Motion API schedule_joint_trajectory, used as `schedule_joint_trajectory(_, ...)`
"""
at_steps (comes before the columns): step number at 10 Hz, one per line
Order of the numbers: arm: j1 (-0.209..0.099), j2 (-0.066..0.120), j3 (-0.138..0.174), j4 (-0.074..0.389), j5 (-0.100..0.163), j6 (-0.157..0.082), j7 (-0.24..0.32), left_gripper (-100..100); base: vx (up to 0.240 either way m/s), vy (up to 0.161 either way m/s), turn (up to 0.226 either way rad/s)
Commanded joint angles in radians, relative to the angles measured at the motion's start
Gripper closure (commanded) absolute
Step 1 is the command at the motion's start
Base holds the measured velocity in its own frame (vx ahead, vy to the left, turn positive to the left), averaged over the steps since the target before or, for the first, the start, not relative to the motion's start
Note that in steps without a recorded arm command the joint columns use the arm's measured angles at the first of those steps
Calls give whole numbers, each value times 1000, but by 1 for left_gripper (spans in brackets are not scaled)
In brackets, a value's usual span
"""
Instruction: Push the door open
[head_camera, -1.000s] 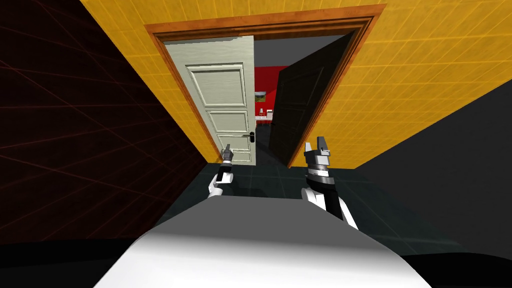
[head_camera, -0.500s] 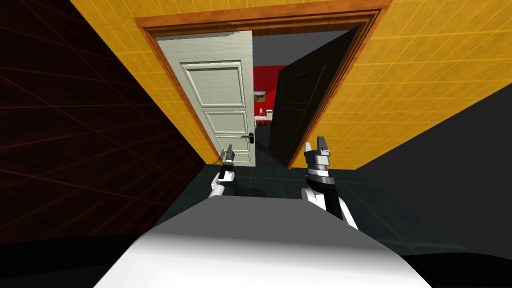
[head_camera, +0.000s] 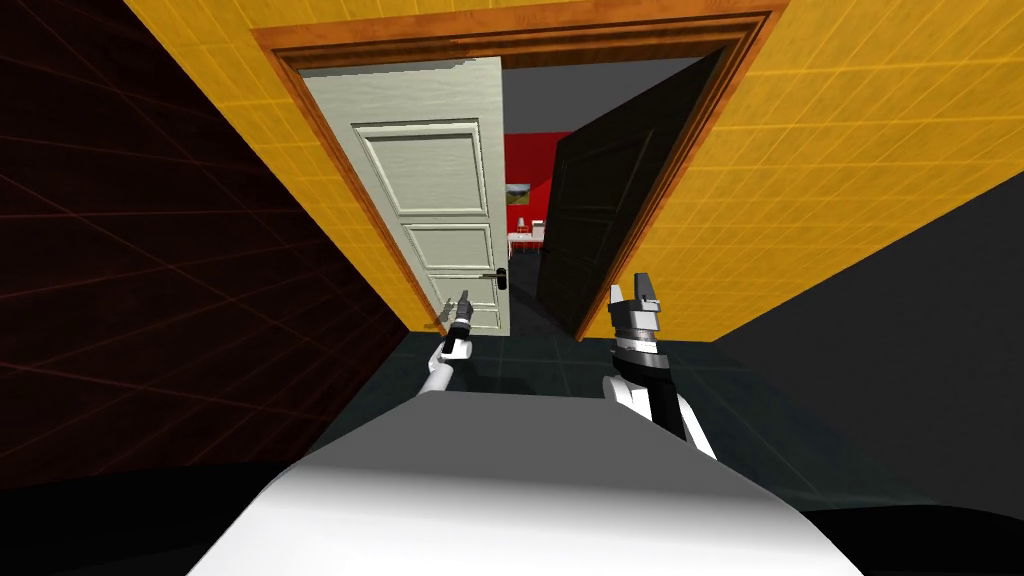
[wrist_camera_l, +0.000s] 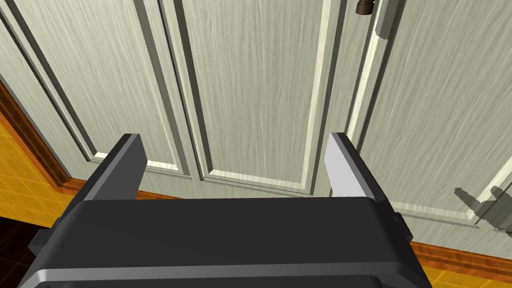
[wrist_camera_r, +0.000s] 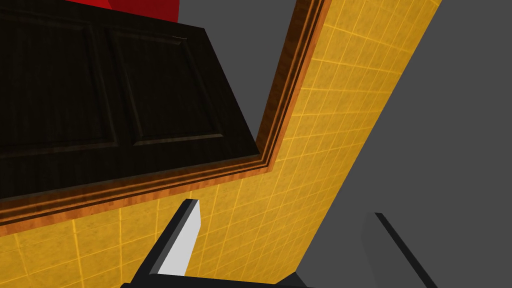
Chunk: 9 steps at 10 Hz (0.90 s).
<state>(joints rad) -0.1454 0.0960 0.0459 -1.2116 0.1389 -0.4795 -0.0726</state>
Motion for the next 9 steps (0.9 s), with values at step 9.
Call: schedule_joint_trajectory(9, -155, -3, 5, 253, 29, 25, -11, -100, 97, -11, -12)
